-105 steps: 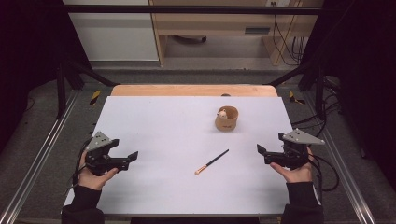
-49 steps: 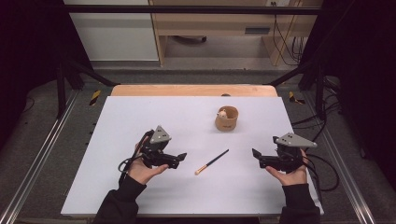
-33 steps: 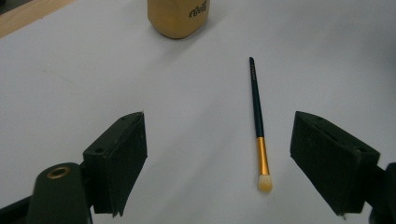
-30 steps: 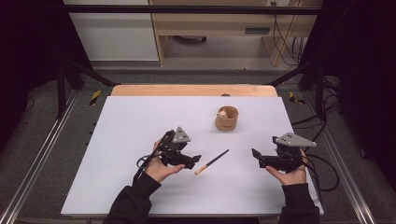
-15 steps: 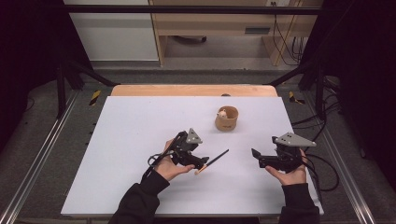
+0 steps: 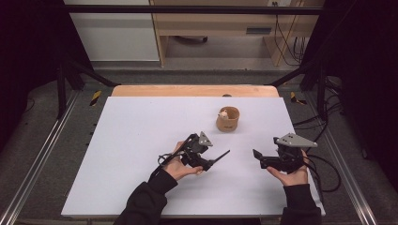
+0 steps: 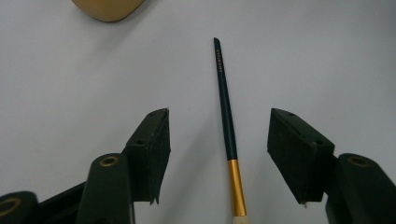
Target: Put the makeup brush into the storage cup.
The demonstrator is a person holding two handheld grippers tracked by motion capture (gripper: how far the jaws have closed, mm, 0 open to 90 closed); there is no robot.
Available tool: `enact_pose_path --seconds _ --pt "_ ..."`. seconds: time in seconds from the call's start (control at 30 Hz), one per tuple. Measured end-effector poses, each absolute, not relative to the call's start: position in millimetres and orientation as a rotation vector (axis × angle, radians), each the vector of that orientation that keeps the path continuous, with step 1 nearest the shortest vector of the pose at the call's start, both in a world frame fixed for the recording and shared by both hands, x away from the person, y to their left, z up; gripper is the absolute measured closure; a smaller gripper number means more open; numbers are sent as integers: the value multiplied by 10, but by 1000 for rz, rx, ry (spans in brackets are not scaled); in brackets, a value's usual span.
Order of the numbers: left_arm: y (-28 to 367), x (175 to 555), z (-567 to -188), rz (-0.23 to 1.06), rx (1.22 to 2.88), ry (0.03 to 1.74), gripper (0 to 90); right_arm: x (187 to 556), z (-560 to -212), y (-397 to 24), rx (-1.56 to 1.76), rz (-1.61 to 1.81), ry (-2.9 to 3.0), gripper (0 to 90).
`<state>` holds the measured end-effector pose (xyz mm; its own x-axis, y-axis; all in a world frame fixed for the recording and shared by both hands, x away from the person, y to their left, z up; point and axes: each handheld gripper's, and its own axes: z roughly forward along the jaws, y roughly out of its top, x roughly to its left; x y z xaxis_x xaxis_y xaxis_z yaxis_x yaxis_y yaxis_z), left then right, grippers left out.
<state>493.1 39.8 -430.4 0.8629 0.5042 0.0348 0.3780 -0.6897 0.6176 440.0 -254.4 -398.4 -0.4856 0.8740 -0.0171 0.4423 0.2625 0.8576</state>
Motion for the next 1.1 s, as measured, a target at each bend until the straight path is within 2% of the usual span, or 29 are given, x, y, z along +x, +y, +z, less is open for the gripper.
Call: enact_pose_path --seconds 0.63,1.1 --pt "242 4990 -4495 204 2518 605 659 4415 -4003 -2523 1188 1137 2054 109" --pt "196 5019 -4554 166 2559 616 765 4417 -4008 -2515 1195 1138 2059 109"
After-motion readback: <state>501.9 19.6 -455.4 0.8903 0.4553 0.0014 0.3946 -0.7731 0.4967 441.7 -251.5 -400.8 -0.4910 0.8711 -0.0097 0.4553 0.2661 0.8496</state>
